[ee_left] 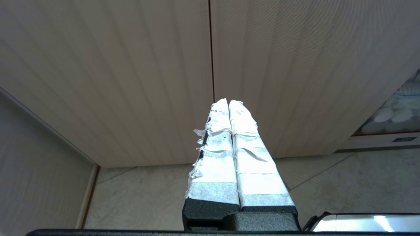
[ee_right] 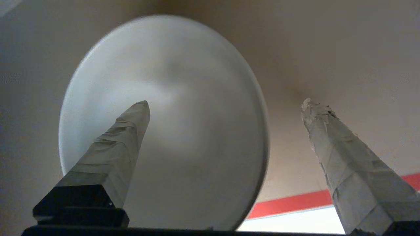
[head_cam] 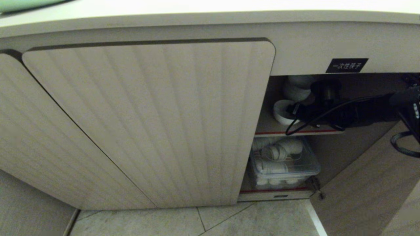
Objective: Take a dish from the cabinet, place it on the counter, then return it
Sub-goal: Take the bowl from the cabinet
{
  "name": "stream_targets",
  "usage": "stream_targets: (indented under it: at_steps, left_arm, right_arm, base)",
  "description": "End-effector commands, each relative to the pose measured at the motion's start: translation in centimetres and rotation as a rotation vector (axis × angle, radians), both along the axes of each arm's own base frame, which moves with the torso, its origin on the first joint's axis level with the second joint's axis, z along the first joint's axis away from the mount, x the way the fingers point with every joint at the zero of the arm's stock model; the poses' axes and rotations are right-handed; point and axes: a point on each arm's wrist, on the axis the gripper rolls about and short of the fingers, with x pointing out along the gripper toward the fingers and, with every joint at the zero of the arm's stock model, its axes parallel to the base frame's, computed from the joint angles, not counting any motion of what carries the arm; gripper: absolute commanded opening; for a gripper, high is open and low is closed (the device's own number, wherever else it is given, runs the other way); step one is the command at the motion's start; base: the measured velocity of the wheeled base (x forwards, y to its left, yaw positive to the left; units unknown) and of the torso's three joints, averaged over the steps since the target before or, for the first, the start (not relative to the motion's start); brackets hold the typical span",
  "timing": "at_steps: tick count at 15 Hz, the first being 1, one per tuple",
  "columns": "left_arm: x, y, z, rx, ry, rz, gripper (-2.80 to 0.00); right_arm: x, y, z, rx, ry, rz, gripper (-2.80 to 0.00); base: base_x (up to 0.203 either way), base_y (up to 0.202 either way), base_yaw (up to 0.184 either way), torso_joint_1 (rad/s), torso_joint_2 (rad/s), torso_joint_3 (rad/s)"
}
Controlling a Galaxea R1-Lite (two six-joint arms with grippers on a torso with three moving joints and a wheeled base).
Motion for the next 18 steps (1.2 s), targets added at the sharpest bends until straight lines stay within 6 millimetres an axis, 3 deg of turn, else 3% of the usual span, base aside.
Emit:
stream_targets:
  at_steps: [1,18]
  left_arm:
    - [0.0,0.0,0.0,0.000,0.000,0.000,-2.80]
    - [0.0,0.0,0.0,0.000,0.000,0.000,-2.80]
  right_arm:
    - [0.1,0.0,-0.2,0.002,0.004,-0.002,0.00]
    - [1.3,-0.9,0.6,-0.112,0.000,0.027,0.00]
  base:
    - [0.000,0.000,0.000,0.000,0.00,0.000]
    - [0.000,0.000,0.000,0.000,0.00,0.000]
